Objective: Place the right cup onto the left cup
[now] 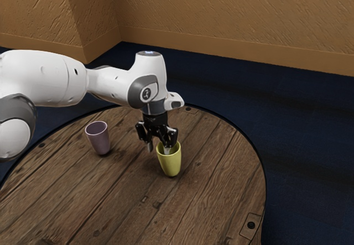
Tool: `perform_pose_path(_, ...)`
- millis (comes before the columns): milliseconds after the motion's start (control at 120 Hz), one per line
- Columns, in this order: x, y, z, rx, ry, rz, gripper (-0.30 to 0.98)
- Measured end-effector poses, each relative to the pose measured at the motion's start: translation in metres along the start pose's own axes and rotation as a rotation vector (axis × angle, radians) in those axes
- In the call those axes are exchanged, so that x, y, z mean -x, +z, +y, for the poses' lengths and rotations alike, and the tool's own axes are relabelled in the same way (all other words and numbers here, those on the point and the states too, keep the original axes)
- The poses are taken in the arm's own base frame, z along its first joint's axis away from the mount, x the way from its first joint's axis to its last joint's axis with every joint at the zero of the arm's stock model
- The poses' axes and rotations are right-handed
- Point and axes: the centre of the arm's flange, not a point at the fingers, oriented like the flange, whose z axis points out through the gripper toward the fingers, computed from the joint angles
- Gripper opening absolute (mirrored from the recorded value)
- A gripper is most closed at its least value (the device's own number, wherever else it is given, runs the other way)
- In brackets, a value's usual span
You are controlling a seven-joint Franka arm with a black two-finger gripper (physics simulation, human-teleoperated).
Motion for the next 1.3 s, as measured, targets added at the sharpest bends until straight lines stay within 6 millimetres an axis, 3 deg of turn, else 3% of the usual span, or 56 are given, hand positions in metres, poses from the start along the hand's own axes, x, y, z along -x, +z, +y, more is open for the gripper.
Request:
perform_pose_path(317,-0.003,0.000,0.003,-0.003,0.006,0.019,0.02)
perform_pose_path(558,-0.003,-0.007,0.003,-0.008,0.013,0.034,-0.07)
perform_pose_path(650,-0.001,-0.023,0.002,-0.010,0.016,0.057,-0.08)
perform_pose_path(950,0.029,-0.112,-0.005,-0.011,0.026,0.135,-0.10)
perform_pose_path(1100,0.056,-0.131,-0.019,-0.010,0.012,0.128,-0.10)
perform_pose_path(1300,0.066,-0.133,-0.065,-0.011,-0.059,0.110,-0.10)
